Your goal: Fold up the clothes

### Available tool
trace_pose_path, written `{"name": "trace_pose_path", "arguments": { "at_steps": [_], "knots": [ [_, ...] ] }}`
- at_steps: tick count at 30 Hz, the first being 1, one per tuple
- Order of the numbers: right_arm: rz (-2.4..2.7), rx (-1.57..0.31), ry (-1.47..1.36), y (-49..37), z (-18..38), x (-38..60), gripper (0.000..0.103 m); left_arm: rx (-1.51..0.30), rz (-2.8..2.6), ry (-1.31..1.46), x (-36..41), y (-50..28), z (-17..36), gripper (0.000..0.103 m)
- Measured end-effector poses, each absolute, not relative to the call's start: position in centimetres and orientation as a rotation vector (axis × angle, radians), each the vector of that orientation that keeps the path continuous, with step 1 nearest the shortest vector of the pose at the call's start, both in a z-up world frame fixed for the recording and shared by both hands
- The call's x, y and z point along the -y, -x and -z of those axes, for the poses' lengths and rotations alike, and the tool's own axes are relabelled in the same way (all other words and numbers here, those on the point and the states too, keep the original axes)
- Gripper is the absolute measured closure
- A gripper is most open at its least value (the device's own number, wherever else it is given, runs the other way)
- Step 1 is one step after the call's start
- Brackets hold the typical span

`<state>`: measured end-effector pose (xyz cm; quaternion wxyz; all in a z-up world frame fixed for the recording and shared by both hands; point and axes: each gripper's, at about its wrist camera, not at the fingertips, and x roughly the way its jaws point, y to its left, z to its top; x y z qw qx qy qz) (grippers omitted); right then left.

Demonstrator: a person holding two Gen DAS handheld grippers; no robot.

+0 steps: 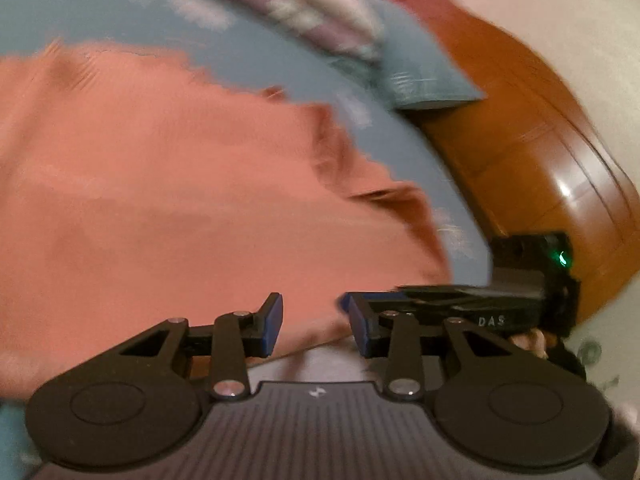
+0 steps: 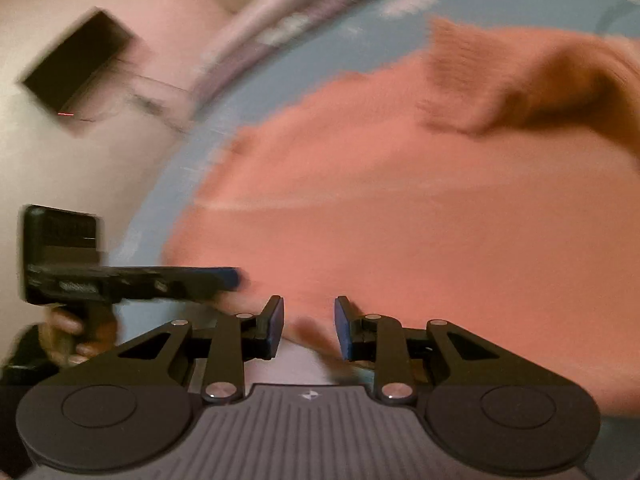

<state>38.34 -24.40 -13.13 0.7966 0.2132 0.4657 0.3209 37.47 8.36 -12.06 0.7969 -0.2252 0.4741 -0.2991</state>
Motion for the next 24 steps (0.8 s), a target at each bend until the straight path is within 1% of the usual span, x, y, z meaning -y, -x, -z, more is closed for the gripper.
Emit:
{"name": "trace_pose_path", "arguments": {
  "at_steps": [3,6,10,11,16,17,18,19,20,21,24],
  "knots": [
    [-0.619,-1.045,-0.513,-38.2,12.7,27.2,0.078,-1.090,0.557,0.532,-10.9,-37.8,12.6,0.068],
    [-0.494,-1.069,-0.402,-37.9,10.9,29.9,0.078,-1.112,0.462,0.464,-12.8,-37.7,11.3,0.068],
    [-0.397,-1.097,-0.325,-37.0,9.3,33.4,0.078,-1.141,0.389,0.358,-14.3,-37.0,9.8,0.068],
    [-0.358,-1.101,-0.309,-36.7,9.0,34.3,0.076,-1.143,0.384,0.350,-14.8,-36.9,10.0,0.068],
    [-0.331,-1.111,-0.349,-35.6,9.6,36.8,0.075,-1.143,0.339,0.378,-16.3,-36.6,10.3,0.067],
    [-0.328,-1.104,-0.337,-35.5,9.2,36.5,0.070,-1.141,0.337,0.364,-16.2,-36.5,9.9,0.065],
    [-0.325,-1.096,-0.324,-35.4,8.9,36.3,0.057,-1.127,0.342,0.339,-15.7,-36.6,9.4,0.055],
    [-0.340,-1.073,-0.302,-35.7,8.4,35.1,0.050,-1.111,0.349,0.311,-15.1,-36.6,8.8,0.041],
    [-0.358,-1.046,-0.272,-35.6,8.1,34.3,0.039,-1.079,0.355,0.287,-14.5,-36.6,8.2,0.033],
    [-0.368,-1.023,-0.242,-35.8,7.9,33.4,0.038,-1.044,0.362,0.262,-13.9,-36.6,7.7,0.028],
    [-0.372,-1.005,-0.171,-37.0,8.1,31.1,0.039,-1.006,0.405,0.248,-11.2,-37.6,7.8,0.028]
  ]
}}
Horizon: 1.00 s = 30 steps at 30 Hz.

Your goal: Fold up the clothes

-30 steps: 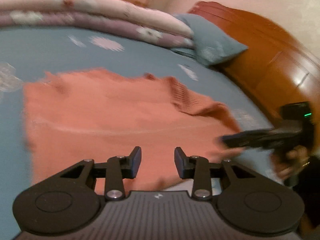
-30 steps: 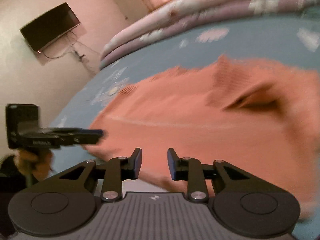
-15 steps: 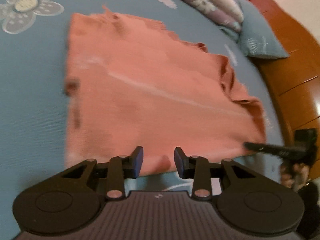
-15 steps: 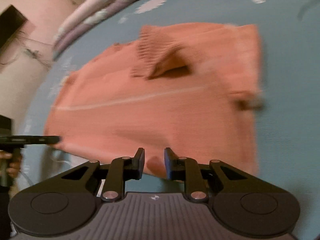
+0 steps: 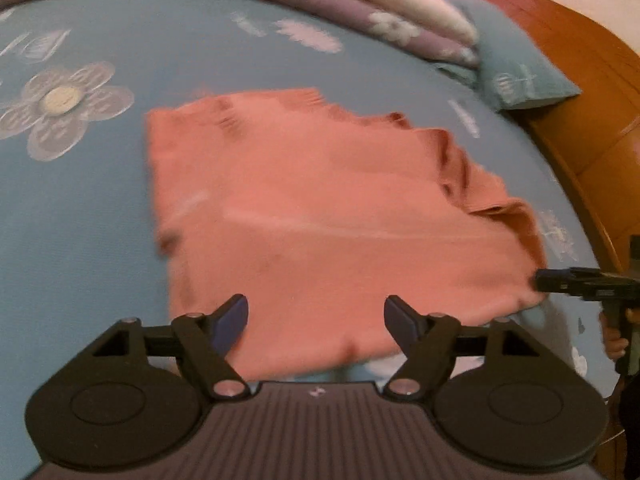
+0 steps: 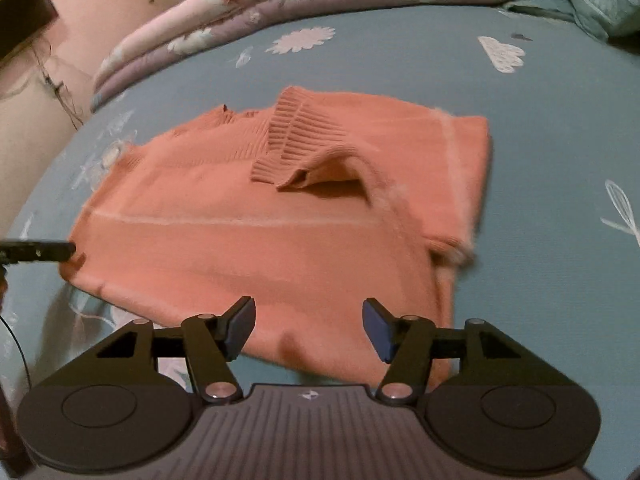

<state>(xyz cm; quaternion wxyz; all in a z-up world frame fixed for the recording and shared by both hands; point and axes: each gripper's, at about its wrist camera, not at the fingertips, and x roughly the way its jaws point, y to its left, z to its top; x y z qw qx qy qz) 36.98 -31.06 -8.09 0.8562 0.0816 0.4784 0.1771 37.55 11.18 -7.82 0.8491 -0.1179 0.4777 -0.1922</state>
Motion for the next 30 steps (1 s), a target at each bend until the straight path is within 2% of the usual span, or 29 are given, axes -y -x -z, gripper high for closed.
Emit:
{"name": "trace_pose_path", "arguments": {
  "at_steps": [3,6,10,11,13,17,26,30],
  "knots": [
    [-0.323,-1.021,-0.090,-37.8,9.1,30.7,0.039,-1.051,0.365,0.191,-10.2,-38.2,9.6,0.027],
    [-0.332,-1.001,-0.112,-37.6,9.6,32.5,0.039,-1.006,0.395,0.108,-10.9,-37.5,10.5,0.027],
    [-0.324,-0.961,-0.099,-37.1,8.1,32.4,0.039,-0.979,0.351,0.102,-10.7,-36.9,8.7,0.026],
    [-0.330,-0.943,-0.058,-37.1,7.6,31.7,0.039,-0.956,0.360,0.076,-10.0,-36.8,8.0,0.026],
    [-0.356,-0.910,0.044,-37.7,6.8,29.8,0.038,-0.893,0.382,0.019,-7.8,-37.3,7.0,0.019],
    [-0.397,-0.936,0.136,-40.5,7.3,26.6,0.036,-0.836,0.378,-0.003,-3.9,-39.6,6.0,0.018],
    [-0.296,-0.906,0.224,-45.1,7.5,27.2,0.036,-0.893,0.281,-0.108,1.8,-44.5,9.9,0.016],
    [-0.242,-0.909,0.194,-46.4,7.8,29.2,0.036,-0.848,0.283,-0.115,1.8,-44.1,10.3,0.009]
  ]
}}
